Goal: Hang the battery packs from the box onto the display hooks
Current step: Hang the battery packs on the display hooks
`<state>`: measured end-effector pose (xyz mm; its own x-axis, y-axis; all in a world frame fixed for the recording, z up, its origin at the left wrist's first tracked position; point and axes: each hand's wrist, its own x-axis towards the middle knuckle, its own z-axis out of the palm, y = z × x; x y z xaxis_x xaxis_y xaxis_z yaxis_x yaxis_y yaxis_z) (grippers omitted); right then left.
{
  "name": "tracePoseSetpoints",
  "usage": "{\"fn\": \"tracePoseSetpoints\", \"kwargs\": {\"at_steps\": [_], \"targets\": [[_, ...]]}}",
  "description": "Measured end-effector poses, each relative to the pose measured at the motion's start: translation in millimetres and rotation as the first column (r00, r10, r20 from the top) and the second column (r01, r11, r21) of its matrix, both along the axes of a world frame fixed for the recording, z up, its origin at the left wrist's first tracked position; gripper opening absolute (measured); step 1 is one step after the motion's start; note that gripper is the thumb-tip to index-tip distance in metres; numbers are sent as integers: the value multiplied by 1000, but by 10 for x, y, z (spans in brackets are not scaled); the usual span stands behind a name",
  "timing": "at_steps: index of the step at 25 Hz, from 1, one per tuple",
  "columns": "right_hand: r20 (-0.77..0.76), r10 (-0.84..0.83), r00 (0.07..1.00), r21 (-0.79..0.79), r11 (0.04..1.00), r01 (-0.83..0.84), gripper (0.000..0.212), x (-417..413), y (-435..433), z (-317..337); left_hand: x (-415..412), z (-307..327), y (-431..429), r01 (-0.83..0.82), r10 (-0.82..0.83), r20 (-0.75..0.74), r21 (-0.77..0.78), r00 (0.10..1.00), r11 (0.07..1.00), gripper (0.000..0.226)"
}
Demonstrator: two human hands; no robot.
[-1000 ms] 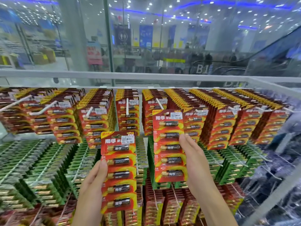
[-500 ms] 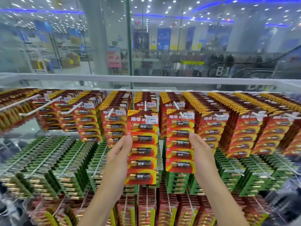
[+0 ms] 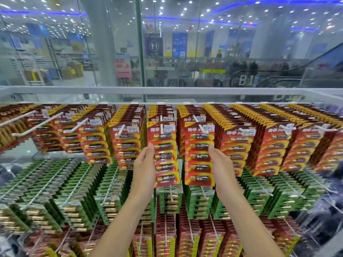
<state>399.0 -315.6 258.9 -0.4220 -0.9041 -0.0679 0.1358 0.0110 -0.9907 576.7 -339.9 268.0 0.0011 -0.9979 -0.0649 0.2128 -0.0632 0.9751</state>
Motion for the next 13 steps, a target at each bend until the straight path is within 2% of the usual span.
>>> {"fn": "tracePoseSetpoints", "kwargs": {"at_steps": [4, 8, 9, 13], "targets": [[-47, -70, 996, 48, 996, 73, 39, 48, -232, 116, -121, -72, -463, -71, 72, 46, -26, 996, 997, 46], [-77, -121, 990, 28, 992, 123, 43, 93, -476, 110, -237, -368, -821, -165, 168, 100, -36, 981, 986, 100], [-81, -133, 988, 25, 990, 136, 43, 88, -541, 71, -267, -365, -824, -178, 180, 111, -30, 977, 984, 101], [-101, -184, 978, 20, 982, 187, 48, 108, -619, 17, -305, -239, -707, -212, 221, 120, -83, 968, 974, 59]]}}
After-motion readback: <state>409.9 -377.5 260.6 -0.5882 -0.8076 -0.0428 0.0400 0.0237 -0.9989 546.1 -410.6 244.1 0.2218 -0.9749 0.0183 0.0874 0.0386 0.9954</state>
